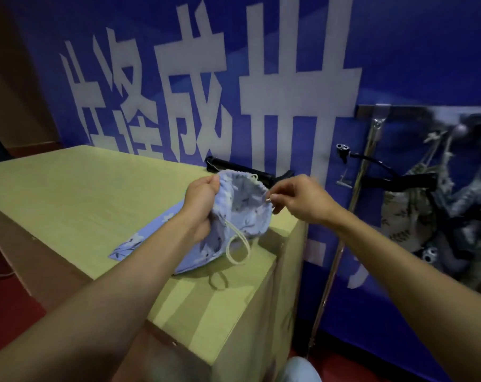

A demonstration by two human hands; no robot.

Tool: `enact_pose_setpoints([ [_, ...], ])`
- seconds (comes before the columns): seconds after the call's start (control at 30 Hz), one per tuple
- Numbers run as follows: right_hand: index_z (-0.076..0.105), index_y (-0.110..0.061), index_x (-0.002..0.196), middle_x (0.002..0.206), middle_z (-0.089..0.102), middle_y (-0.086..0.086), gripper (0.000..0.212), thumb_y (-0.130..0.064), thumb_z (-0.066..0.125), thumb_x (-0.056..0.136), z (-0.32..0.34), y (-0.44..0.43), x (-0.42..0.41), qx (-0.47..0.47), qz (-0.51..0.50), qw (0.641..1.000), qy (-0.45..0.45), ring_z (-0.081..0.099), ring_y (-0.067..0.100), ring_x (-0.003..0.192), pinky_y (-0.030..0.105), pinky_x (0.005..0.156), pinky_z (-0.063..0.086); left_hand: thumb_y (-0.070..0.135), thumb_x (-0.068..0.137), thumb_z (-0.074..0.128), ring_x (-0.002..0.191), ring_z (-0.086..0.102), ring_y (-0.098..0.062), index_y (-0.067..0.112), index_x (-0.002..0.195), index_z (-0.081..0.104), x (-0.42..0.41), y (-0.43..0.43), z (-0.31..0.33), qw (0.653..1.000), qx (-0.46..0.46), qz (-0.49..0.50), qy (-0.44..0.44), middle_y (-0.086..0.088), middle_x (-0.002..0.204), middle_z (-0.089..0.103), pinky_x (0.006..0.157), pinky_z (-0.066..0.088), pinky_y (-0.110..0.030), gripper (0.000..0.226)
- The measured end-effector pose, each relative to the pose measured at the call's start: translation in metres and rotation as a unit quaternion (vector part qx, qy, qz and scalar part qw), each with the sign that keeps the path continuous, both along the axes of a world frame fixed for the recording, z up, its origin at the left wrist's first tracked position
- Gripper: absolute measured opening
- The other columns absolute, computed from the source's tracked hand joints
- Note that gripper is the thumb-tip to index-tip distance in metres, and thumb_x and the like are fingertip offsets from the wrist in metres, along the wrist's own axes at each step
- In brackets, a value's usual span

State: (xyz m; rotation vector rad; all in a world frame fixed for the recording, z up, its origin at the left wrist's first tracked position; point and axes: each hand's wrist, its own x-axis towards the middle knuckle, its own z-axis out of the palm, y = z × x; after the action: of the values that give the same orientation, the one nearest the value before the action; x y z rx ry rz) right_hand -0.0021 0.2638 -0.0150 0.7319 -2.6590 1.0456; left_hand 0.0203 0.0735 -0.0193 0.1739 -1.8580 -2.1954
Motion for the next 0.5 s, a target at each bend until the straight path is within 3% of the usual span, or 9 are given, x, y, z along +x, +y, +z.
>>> enact_pose_setpoints([
  [0.1, 0.076, -0.013, 0.092, 0.075, 0.073, 0.002, 0.015, -0.012, 0.062, 0.09, 0.041, 0.036, 0.012, 0.077, -0.101, 0.989, 0.077, 0.069, 0.011, 0.073, 0.024, 0.073, 0.054, 0.018, 0.104, 0.039, 0.063, 0.057, -0.016, 0.004, 0.104, 0.062, 0.002, 0.023, 0.029, 1.0, -0.022, -0.012, 0.018, -0.007, 0.078, 0.063, 0.059, 0.047, -0.025, 0.027],
  [0.2, 0.076, -0.016, 0.091, 0.093, 0.073, 0.011, 0.022, -0.009, 0.059, 0.08, 0.081, 0.067, 0.03, 0.214, -0.179, 0.949, 0.144, 0.065, 0.03, 0.092, 0.032, 0.076, 0.05, 0.027, 0.103, 0.038, 0.074, 0.051, -0.02, 0.011, 0.086, 0.054, 0.003, 0.049, 0.057, 0.983, -0.163, -0.017, 0.084, -0.011, 0.076, 0.055, 0.069, 0.04, -0.031, 0.029],
  [0.33, 0.074, -0.015, 0.095, 0.098, 0.067, 0.018, 0.023, -0.011, 0.058, 0.079, 0.127, 0.102, 0.064, 0.361, -0.224, 0.889, 0.172, 0.061, 0.039, 0.094, 0.034, 0.067, 0.044, 0.031, 0.104, 0.036, 0.064, 0.042, -0.018, 0.01, 0.087, 0.047, 0.023, 0.075, 0.091, 0.882, -0.435, -0.019, 0.179, -0.001, 0.07, 0.046, 0.061, 0.028, -0.034, 0.028],
  [0.43, 0.073, -0.015, 0.094, 0.096, 0.066, 0.017, 0.022, -0.01, 0.058, 0.079, 0.154, 0.126, 0.084, 0.374, -0.244, 0.878, 0.172, 0.06, 0.039, 0.091, 0.035, 0.064, 0.047, 0.039, 0.101, 0.041, 0.064, 0.048, -0.019, 0.01, 0.085, 0.051, 0.043, 0.088, 0.111, 0.824, -0.527, -0.089, 0.187, -0.001, 0.069, 0.051, 0.056, 0.033, -0.031, 0.034],
  [0.5, 0.074, -0.014, 0.087, 0.09, 0.068, 0.015, 0.019, -0.007, 0.058, 0.078, 0.165, 0.138, 0.095, 0.373, -0.237, 0.881, 0.171, 0.06, 0.037, 0.085, 0.04, 0.067, 0.054, 0.042, 0.099, 0.045, 0.057, 0.044, -0.014, 0.013, 0.076, 0.052, 0.051, 0.098, 0.116, 0.805, -0.549, -0.134, 0.179, 0.001, 0.063, 0.047, 0.055, 0.033, -0.03, 0.038],
])
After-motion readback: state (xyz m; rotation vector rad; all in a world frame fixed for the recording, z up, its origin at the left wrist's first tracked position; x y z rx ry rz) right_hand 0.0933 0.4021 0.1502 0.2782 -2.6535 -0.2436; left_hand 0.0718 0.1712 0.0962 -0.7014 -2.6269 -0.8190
